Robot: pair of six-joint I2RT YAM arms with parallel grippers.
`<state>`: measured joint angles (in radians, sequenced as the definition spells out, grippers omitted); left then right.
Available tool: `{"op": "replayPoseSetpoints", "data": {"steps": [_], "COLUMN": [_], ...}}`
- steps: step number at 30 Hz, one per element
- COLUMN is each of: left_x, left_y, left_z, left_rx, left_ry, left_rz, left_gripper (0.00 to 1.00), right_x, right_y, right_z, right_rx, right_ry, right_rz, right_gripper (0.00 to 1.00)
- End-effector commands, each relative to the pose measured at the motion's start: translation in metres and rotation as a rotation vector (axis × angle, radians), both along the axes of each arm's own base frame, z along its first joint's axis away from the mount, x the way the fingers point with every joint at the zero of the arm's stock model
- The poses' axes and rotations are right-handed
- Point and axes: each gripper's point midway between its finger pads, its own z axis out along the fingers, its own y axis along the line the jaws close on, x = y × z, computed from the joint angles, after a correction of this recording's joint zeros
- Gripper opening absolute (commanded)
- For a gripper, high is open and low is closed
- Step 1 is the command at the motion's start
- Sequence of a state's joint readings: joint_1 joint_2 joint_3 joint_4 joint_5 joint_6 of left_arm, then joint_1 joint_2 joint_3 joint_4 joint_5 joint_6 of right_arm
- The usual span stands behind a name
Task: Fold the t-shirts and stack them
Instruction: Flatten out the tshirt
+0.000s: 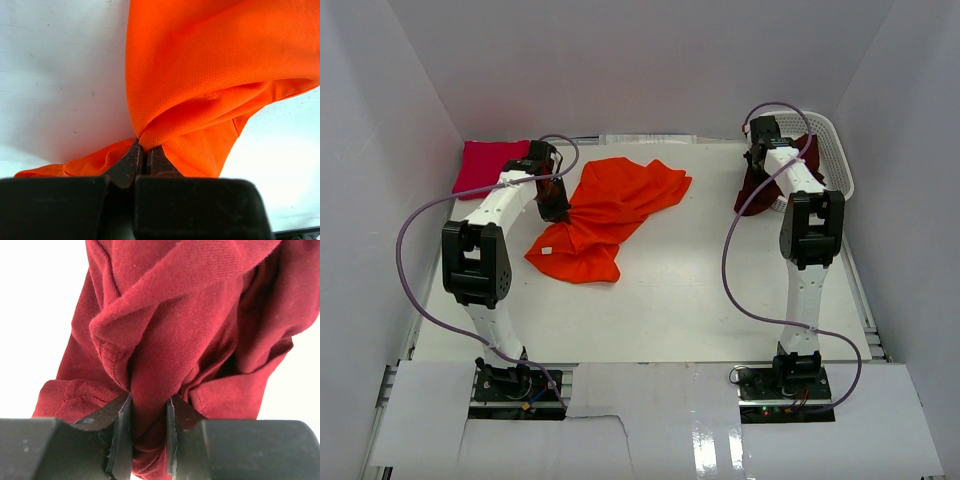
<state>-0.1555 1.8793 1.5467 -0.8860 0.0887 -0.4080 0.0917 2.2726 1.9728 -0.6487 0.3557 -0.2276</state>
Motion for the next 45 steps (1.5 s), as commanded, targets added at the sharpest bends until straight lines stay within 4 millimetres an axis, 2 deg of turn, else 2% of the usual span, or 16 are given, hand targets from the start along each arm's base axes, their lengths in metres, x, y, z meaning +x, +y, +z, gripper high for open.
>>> {"op": "replayPoseSetpoints", "data": {"steps": [1,2,3,4,5,7,15,16,22,24,25,27,28,33,38,45], "left_x": [0.006,0.005,0.004,0.004,0.004,0.005,0.003,0.003,0.005,0.005,0.004,0.004,0.003,-0.008,-0.017,-0.049], "left_y": [-0.007,-0.009,-0.009,-0.009,-0.01,-0.013,-0.023,-0.023,-0.031,-0.035,-0.036,-0.041,-0.043,-0.054,-0.061,-0.088], "left_z": [0.024,0.022,0.021,0.021,0.021,0.022,0.019,0.019,0.024,0.024,0.025,0.027,0.026,0.028,0.032,0.02], "left_rx": [-0.02,-0.02,-0.019,-0.019,-0.018,-0.019,-0.014,-0.013,-0.014,-0.018,-0.018,-0.022,-0.023,-0.025,-0.05,-0.123], "left_ry": [-0.073,-0.068,-0.065,-0.067,-0.065,-0.069,-0.062,-0.062,-0.072,-0.072,-0.072,-0.073,-0.07,-0.055,-0.037,0.039], "left_rz": [-0.022,-0.029,-0.027,-0.026,-0.028,-0.032,-0.049,-0.047,-0.057,-0.062,-0.065,-0.076,-0.079,-0.117,-0.144,-0.181], "left_gripper": [0.0,0.0,0.0,0.0,0.0,0.0,0.0,0.0,0.0,0.0,0.0,0.0,0.0,0.0,0.0,0.0], "right_x": [0.025,0.024,0.024,0.022,0.022,0.022,0.013,0.011,-0.009,-0.021,-0.033,-0.042,-0.054,-0.105,-0.147,-0.227], "right_y": [-0.037,-0.039,-0.042,-0.05,-0.049,-0.047,-0.021,-0.01,0.054,0.075,0.085,0.122,0.152,0.215,0.249,0.281], "right_z": [0.022,0.025,0.028,0.034,0.042,0.052,0.148,0.178,0.271,0.269,0.25,0.231,0.222,0.16,0.119,0.082], "right_rx": [-0.197,-0.199,-0.212,-0.245,-0.239,-0.23,-0.132,-0.116,-0.017,0.145,0.253,0.486,0.608,0.778,0.703,0.857], "right_ry": [-0.074,-0.082,-0.097,-0.112,-0.127,-0.151,-0.418,-0.495,-0.697,-0.705,-0.665,-0.581,-0.499,-0.236,-0.069,0.163], "right_rz": [-0.018,-0.031,-0.057,-0.105,-0.112,-0.115,-0.111,-0.09,0.014,-0.028,-0.04,0.062,0.174,0.236,0.339,0.408], "right_gripper": [0.08,0.13,0.28,0.84,0.9,0.9,0.9,0.9,0.9,0.9,0.9,0.91,0.83,0.85,0.95,0.92]}}
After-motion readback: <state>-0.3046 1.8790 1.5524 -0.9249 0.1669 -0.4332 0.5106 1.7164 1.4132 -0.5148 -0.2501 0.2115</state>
